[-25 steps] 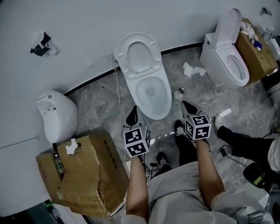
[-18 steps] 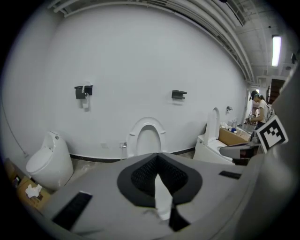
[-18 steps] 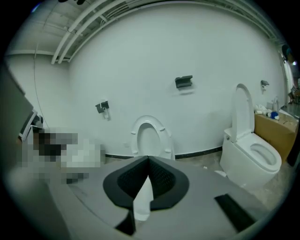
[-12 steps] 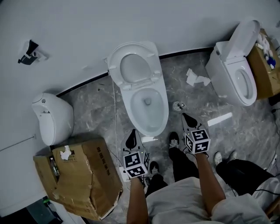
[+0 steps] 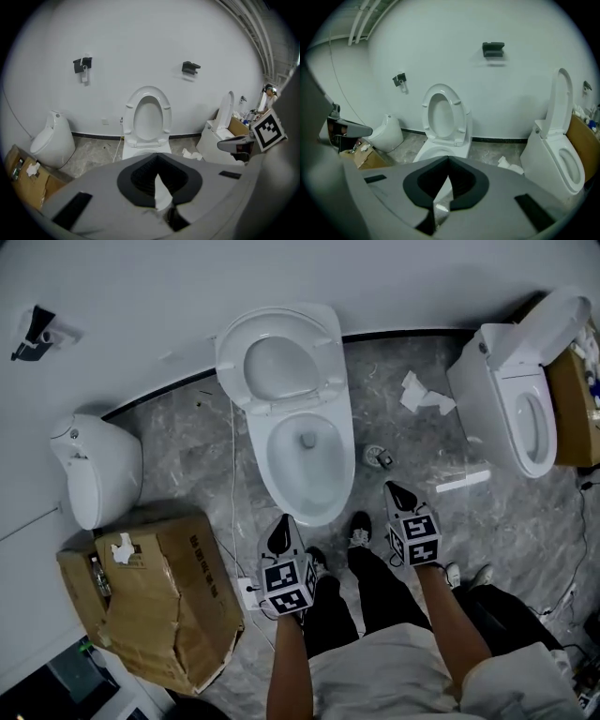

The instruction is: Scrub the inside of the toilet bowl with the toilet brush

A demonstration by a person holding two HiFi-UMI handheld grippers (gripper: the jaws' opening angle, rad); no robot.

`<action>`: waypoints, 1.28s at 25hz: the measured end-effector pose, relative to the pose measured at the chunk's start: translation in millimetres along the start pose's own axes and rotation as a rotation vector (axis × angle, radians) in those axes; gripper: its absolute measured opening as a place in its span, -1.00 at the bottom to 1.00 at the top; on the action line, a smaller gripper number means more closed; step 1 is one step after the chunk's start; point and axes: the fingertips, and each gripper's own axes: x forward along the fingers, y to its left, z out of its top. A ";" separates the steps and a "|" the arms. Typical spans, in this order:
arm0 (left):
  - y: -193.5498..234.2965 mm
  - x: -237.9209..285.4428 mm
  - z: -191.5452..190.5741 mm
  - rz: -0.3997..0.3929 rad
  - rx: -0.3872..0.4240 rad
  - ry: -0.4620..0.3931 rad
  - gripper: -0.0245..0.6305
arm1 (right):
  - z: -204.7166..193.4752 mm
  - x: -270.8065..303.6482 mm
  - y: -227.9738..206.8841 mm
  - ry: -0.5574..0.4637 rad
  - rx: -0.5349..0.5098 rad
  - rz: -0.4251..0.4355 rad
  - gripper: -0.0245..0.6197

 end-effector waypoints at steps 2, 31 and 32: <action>1.7 3.0 -1.0 0.000 0.001 0.011 -0.87 | -1.6 9.7 9.4 0.020 -0.023 0.017 -0.88; 39.6 97.8 -4.5 -0.220 0.207 0.158 -0.87 | 2.2 90.3 39.6 0.053 0.106 -0.068 -0.87; 35.1 100.7 -7.9 -0.222 0.212 0.164 -0.87 | -4.6 90.5 32.6 0.061 0.097 -0.066 -0.87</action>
